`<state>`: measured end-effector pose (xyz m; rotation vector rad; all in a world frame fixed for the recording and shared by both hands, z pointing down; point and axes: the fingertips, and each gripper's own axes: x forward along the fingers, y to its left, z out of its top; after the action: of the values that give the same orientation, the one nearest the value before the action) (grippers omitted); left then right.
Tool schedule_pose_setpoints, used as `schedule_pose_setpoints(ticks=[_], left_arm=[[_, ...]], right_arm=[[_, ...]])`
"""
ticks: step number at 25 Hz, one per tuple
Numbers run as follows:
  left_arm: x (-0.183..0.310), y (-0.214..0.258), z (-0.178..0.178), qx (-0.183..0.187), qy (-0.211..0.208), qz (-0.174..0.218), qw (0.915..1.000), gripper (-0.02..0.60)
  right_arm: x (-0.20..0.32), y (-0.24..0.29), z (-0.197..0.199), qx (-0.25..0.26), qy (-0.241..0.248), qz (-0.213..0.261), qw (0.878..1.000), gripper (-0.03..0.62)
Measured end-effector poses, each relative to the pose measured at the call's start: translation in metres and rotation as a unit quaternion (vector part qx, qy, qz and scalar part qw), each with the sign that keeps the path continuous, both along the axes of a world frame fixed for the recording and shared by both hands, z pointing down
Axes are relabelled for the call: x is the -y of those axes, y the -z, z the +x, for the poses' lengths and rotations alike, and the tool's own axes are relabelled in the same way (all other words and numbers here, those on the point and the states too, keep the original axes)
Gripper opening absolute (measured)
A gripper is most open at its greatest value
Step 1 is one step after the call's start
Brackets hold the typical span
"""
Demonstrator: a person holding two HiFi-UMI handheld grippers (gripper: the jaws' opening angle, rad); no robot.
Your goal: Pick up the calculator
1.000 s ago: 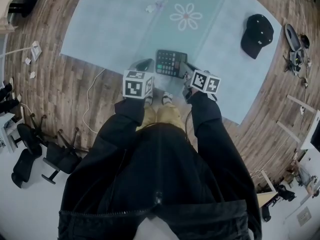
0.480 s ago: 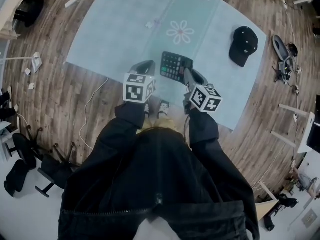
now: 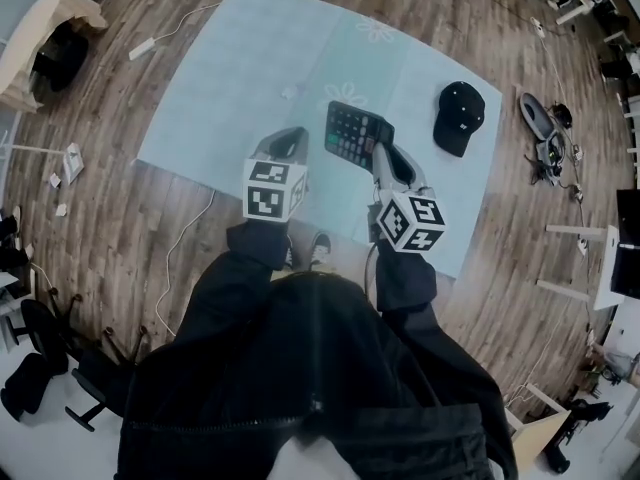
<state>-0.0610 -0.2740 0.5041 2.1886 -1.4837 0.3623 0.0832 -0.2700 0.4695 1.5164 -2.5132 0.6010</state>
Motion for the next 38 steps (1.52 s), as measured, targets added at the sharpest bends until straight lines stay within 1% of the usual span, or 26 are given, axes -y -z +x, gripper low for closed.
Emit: schedule_pose_setpoints(ticks=[4, 8, 11, 13, 15, 17, 20, 25, 30, 32, 38], left_arm=[[0.015, 0.042, 0.003, 0.009, -0.005, 0.052, 0.9986, -0.002], [0.022, 0.081, 0.010, 0.015, -0.014, 0.096, 0.9952, -0.002], [0.025, 0.102, 0.014, 0.020, -0.021, 0.119, 0.9925, -0.002], [0.027, 0.114, 0.017, 0.035, -0.026, 0.137, 0.9897, -0.002], [0.030, 0.129, 0.020, 0.055, -0.034, 0.160, 0.9851, -0.002], [0.031, 0.142, 0.026, 0.061, -0.042, 0.178, 0.9812, -0.002], [0.030, 0.158, 0.031, 0.059, -0.047, 0.198, 0.9774, -0.002], [0.028, 0.193, 0.030, 0.050, -0.040, 0.235, 0.9698, -0.002], [0.024, 0.220, 0.029, 0.051, -0.033, 0.277, 0.9590, -0.002], [0.023, 0.224, 0.030, 0.053, -0.033, 0.285, 0.9564, -0.002], [0.020, 0.234, 0.034, 0.049, -0.032, 0.298, 0.9527, -0.002]], right_arm=[[0.006, 0.044, 0.005, -0.004, -0.010, 0.054, 0.998, 0.044], [0.007, 0.081, 0.003, -0.014, -0.008, 0.101, 0.995, 0.044], [0.006, 0.098, 0.003, -0.018, -0.010, 0.119, 0.993, 0.044], [0.006, 0.107, 0.004, -0.019, -0.013, 0.127, 0.992, 0.044], [0.007, 0.117, 0.005, -0.017, -0.017, 0.140, 0.990, 0.044], [0.007, 0.127, 0.007, -0.015, -0.022, 0.154, 0.988, 0.044], [0.003, 0.147, 0.011, -0.011, -0.028, 0.178, 0.984, 0.044], [-0.005, 0.188, 0.016, -0.022, -0.044, 0.235, 0.971, 0.044], [-0.011, 0.211, 0.015, -0.021, -0.047, 0.264, 0.963, 0.044], [-0.014, 0.216, 0.017, -0.020, -0.049, 0.272, 0.961, 0.044], [-0.022, 0.230, 0.021, -0.024, -0.057, 0.298, 0.953, 0.044]])
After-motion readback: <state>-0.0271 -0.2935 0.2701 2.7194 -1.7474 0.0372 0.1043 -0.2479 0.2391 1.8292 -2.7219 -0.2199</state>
